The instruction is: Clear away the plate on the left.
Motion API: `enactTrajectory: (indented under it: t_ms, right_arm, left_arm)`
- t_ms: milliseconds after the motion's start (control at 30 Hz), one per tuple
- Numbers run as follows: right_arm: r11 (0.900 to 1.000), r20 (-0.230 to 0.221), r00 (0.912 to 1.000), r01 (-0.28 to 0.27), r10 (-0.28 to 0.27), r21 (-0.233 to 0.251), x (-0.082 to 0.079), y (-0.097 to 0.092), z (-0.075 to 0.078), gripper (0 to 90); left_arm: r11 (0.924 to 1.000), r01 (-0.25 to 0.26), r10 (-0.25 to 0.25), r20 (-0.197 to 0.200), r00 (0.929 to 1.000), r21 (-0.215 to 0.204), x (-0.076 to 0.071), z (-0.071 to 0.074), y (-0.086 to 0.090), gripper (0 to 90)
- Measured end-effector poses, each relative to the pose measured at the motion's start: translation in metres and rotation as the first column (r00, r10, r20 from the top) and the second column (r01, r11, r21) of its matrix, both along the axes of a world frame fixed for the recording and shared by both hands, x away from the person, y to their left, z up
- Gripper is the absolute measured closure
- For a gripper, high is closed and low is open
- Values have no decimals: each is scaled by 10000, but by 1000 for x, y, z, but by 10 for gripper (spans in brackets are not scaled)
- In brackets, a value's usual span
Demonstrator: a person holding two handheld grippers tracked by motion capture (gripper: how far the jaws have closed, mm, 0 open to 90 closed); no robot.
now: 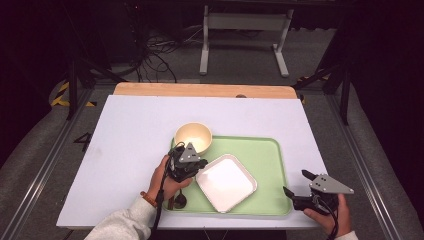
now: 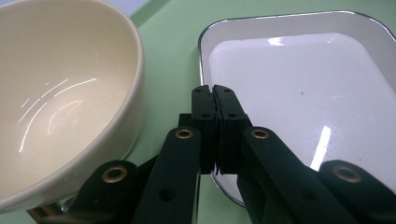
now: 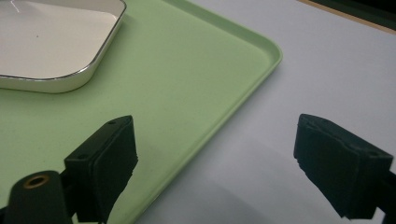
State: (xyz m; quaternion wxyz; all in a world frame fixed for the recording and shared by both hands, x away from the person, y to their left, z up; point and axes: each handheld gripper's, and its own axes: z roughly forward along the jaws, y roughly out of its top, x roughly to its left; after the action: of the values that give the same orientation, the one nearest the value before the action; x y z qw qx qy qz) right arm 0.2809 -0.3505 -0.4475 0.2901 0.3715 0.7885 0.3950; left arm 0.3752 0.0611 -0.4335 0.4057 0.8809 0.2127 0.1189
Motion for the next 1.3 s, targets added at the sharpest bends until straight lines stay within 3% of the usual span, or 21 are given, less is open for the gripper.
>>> enactTrajectory:
  t_ms: [167, 333, 467, 600, 767, 833, 867, 900, 967, 1000, 1100, 1133, 1233, 1300]
  right_arm:
    - [10000, 11, 10000, -9, 9, 0, 0, 0, 0, 137]
    - [10000, -14, 10000, -36, 36, -6, 0, 1, 0, 137]
    - [10000, -13, 10000, -59, 59, -8, 0, 1, 0, 137]
    - [10000, -13, 10000, -66, 66, -18, 0, 1, -1, 137]
    - [10000, -15, 10000, -58, 58, -44, 1, 2, -1, 137]
    - [10000, -24, 10000, -78, 78, -33, 1, 2, -1, 136]
    - [10000, -24, 10000, -78, 78, -33, 1, 2, -1, 136]
    - [10000, -11, 10000, -76, 76, -32, 1, 2, -1, 136]
    - [10000, -12, 10000, -73, 73, -27, 1, 2, -1, 137]
    - [10000, -18, 10000, -73, 73, -27, 1, 2, -1, 137]
    - [10000, -10, 10000, -11, 11, -16, 1, 2, -1, 137]
    - [10000, -6, 10000, 11, -11, 20, 1, 2, -1, 137]
    - [9998, 146, 9998, 138, -140, 159, -1, 2, 0, 139]
    - [9998, 169, 9997, 163, -165, 112, -1, 3, 1, 139]
  left_arm:
    - [9999, 139, -139, 137, 9998, 46, -4, 2, -2, 815]
    - [9974, 713, -716, 291, 9970, 130, -14, 6, -6, 614]
    - [9911, 1239, -1253, 261, 9918, 492, -24, 6, -12, 433]
    - [9806, 1888, -1894, 62, 9819, 532, -32, 7, -16, 370]
    - [9673, 2501, -2492, -248, 9681, 430, -39, 5, -19, 477]
    - [9598, 2736, -2719, -354, 9617, 619, -42, 3, -21, 643]
    - [9554, 2881, -2851, -524, 9571, 648, -43, 1, -23, 643]
    - [9502, 3043, -3001, -658, 9516, 678, -44, -1, -25, 745]
    - [9511, 3020, -2973, -724, 9520, 655, -45, -2, -26, 797]
    - [9454, 3199, -3140, -884, 9453, 627, -46, -4, -27, 797]
    - [9369, 3445, -3365, -1148, 9347, 591, -49, -7, -31, 871]
    - [9330, 3518, -3419, -1186, 9322, 759, -50, -9, -33, 891]
    - [9247, 3637, -3480, -1377, 9273, 1125, -54, -13, -38, 900]
    - [9250, 3615, -3451, -1396, 9281, 1167, -55, -13, -38, 900]
